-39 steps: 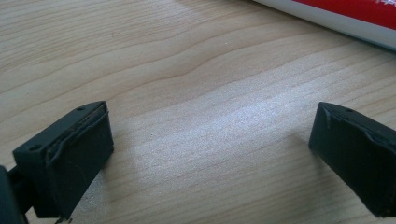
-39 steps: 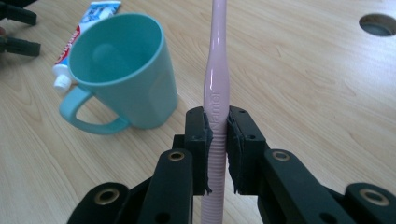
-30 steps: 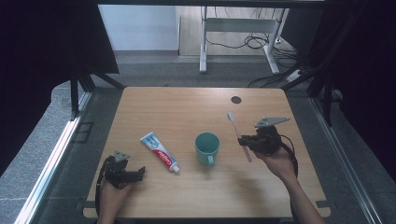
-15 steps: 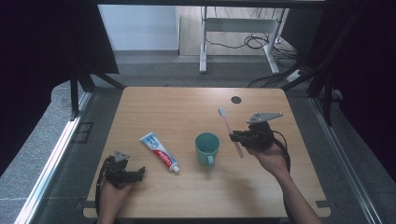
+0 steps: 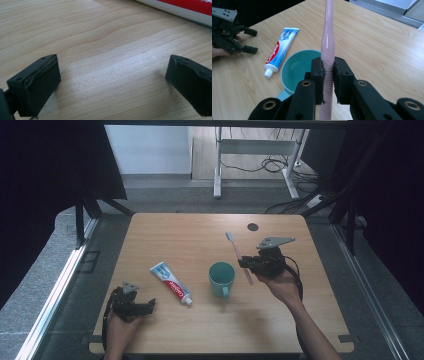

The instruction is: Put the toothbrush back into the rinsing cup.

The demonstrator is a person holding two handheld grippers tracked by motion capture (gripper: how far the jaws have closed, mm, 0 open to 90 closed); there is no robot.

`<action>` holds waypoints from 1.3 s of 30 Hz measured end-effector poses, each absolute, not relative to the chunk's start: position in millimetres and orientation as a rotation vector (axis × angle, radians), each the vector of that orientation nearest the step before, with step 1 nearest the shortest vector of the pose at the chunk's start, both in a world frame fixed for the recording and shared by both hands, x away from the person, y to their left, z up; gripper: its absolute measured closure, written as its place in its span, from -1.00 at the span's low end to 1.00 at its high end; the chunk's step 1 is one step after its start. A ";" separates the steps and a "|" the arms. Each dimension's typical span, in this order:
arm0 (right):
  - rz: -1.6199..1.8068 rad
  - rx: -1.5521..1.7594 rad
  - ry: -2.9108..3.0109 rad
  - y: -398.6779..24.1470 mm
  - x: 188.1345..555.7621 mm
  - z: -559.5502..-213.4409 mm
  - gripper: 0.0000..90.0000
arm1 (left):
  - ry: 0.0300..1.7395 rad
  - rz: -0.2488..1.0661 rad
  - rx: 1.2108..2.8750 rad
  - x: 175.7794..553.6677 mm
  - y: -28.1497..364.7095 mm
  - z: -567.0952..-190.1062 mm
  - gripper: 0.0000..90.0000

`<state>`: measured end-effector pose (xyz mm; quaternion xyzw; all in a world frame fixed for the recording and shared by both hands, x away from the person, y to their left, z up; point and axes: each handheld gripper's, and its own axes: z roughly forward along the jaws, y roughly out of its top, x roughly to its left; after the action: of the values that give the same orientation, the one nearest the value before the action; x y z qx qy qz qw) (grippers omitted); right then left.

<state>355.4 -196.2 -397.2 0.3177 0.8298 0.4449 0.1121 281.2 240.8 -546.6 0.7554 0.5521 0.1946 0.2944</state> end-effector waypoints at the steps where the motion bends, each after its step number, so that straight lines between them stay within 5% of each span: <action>1: 1.308 0.928 2.434 -194.9 356.0 -396.7 0.75 | 1.470 0.518 2.011 281.2 240.8 -546.6 -1.00; 39: 1.371 0.846 2.423 -140.7 375.6 -396.1 0.75 | 1.469 0.518 2.010 281.2 240.8 -546.7 -1.00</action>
<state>375.6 -140.7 -396.1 0.2887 0.8272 0.4680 0.1158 281.2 240.8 -546.7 0.7554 0.5519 0.1946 0.2949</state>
